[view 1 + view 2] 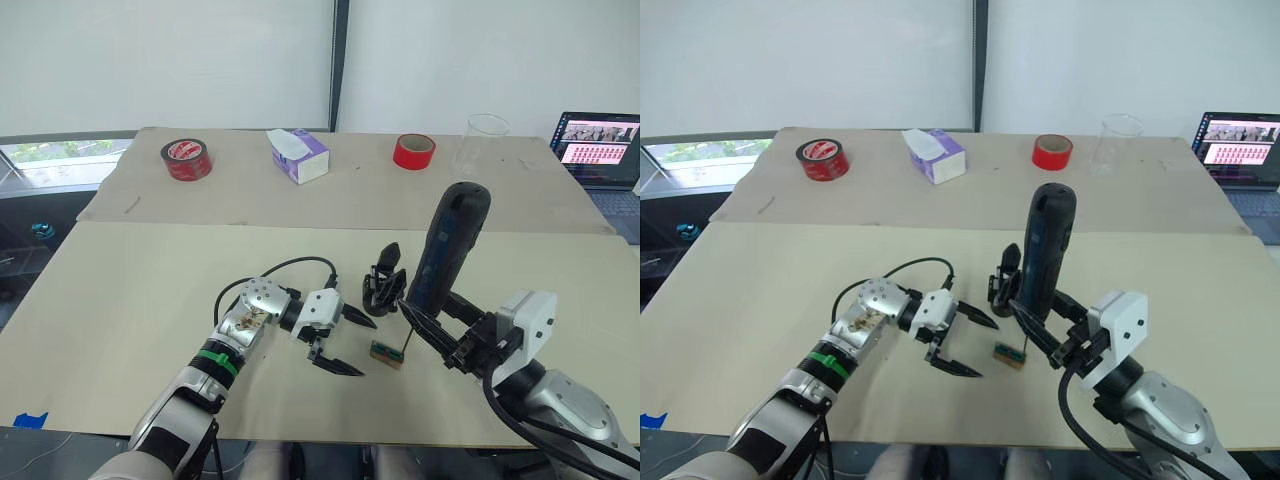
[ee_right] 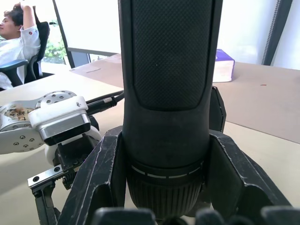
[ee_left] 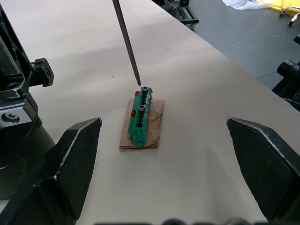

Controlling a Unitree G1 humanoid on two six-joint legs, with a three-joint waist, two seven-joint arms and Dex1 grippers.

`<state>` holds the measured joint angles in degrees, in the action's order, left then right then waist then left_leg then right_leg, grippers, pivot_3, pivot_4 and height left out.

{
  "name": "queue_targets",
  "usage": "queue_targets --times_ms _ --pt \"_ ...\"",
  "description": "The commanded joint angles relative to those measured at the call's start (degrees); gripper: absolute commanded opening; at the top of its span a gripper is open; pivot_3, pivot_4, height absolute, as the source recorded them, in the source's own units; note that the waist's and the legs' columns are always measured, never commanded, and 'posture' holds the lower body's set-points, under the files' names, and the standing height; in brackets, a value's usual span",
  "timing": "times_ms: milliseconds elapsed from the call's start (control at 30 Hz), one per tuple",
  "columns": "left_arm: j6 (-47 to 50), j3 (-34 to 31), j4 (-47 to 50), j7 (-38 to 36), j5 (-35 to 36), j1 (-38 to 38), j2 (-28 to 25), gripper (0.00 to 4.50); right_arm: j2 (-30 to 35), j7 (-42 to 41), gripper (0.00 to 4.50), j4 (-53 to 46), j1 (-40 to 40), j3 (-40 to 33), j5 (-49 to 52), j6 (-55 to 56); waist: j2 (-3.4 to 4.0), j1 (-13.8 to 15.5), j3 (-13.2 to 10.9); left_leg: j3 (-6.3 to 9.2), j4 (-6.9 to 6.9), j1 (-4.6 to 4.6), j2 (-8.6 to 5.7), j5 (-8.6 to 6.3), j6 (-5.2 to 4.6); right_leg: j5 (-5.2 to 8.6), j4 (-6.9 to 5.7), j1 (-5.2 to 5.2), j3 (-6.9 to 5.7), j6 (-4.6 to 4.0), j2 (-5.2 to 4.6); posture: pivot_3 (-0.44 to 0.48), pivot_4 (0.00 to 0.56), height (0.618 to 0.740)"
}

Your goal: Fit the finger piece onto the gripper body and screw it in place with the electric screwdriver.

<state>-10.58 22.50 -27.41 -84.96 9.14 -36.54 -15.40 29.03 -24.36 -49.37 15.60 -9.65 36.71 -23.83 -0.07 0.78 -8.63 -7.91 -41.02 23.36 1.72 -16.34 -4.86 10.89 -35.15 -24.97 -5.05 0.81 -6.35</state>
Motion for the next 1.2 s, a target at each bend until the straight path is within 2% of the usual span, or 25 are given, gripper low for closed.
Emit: queue_targets --times_ms 33,800,1000,1200 --pt "-0.4 -0.8 1.4 0.0 0.6 -0.9 0.2 4.5 -0.2 -0.7 1.9 -2.0 -0.5 -0.5 0.0 2.0 0.0 0.0 0.0 0.0 0.0 0.0 0.0 0.0 0.0 0.0 0.0 0.0 0.0 0.0 0.0 0.0 0.15 0.74" --pt "-0.4 -1.0 1.4 0.0 0.7 -0.9 -0.1 4.5 0.3 -1.6 1.9 -4.2 -0.2 -2.2 0.4 1.6 0.0 0.0 0.0 0.0 0.0 0.0 0.0 0.0 0.0 0.0 0.0 0.0 0.0 0.0 0.0 0.0 0.15 0.74" --pt "1.0 -1.8 3.8 -0.8 1.7 -0.2 -1.6 4.5 3.5 1.6 1.9 -10.1 -0.5 -5.9 7.4 -1.2 0.0 0.0 0.0 0.0 0.01 -0.01 0.01 0.0 0.0 0.0 0.0 0.0 0.0 0.0 0.0 0.0 0.15 0.74" --pt "6.5 -3.5 8.0 -1.6 3.9 0.9 -4.5 4.5 11.6 6.7 1.9 -10.6 -5.0 -5.7 20.3 -1.2 -0.02 -0.1 0.0 0.0 0.01 -0.03 0.01 0.0 0.0 -0.01 0.01 0.02 0.01 -0.01 -0.02 0.0 0.15 0.74"
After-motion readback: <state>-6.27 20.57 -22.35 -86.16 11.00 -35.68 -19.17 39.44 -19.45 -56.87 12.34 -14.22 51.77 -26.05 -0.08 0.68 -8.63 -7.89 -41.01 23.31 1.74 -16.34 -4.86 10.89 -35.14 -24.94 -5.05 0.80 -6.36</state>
